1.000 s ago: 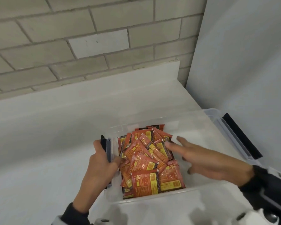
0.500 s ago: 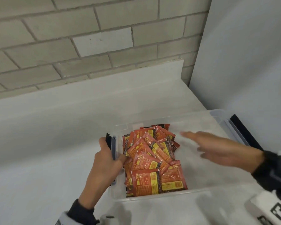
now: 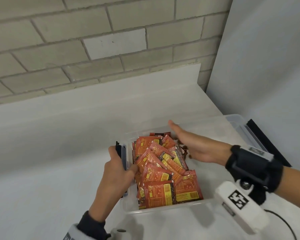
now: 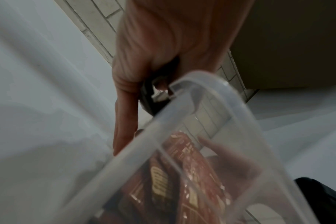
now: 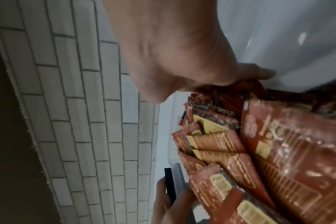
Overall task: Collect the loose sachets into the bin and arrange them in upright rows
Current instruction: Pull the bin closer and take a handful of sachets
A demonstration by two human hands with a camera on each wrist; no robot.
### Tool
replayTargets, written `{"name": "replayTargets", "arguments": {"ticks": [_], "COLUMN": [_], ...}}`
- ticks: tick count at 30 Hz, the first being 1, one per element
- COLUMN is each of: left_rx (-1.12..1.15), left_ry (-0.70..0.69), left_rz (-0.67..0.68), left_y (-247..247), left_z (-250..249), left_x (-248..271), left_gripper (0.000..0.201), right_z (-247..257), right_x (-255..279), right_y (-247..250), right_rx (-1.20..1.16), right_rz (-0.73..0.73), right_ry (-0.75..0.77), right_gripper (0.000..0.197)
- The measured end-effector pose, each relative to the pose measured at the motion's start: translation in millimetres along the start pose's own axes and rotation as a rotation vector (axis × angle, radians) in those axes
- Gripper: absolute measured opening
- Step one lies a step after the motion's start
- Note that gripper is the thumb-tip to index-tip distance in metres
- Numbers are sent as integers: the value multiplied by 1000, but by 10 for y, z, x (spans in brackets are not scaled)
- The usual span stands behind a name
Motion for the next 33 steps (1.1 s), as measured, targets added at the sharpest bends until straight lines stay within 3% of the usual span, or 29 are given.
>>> {"name": "replayTargets", "arguments": {"ticks": [4,7,10,12,15,18,21,23,25,27,30,33], "left_rx": [24,17,18,37,-2,-115,-275,-383,-484,-588,-688,-651], "left_ry": [-7,-10,-5,-5,13,-41,-357,-490,-485,-437,-437,-414], "left_rz": [-3,-2,-4,1,30,14,-92,72,281,389,349,327], "left_y": [5,3,6,6,-5,32,189,85,-89,-205,-264,-274], "left_z": [-6,-8,-21,-10,-4,-38,-380,-544,-542,-481,-480,-478], "left_x": [1,-1,9,7,0,-10,102,181,238,260,231,197], "left_gripper": [46,45,42,41,45,78,100,109,117,123,125,121], "right_z": [-330,-600,-591,-559,-567,-490,-259,-189,-216,-244,-225,-193], "right_x": [272,313,231,228,329,480,633,687,663,626,609,608], "right_y": [269,-76,-524,-572,-405,-28,168,43,-110,-202,-263,-337], "right_rx": [-78,-161,-194,-203,-203,40,366,542,644,708,768,810], "right_rz": [-127,43,228,230,203,-62,-297,-289,-248,-252,-304,-298], "right_ry": [-40,-102,-45,-51,-66,3,256,363,404,424,458,495], "right_gripper": [80,93,76,64,86,98,79,78,83,86,71,57]}}
Point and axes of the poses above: each hand's wrist, its own x-axis away from the middle knuckle, its own y-axis out of the back of the hand, z = x × y, the point moved 9 cm from there along -x, towards the middle knuckle, and after that the axes turned 3 degrees about z, right-handed, at the moved point
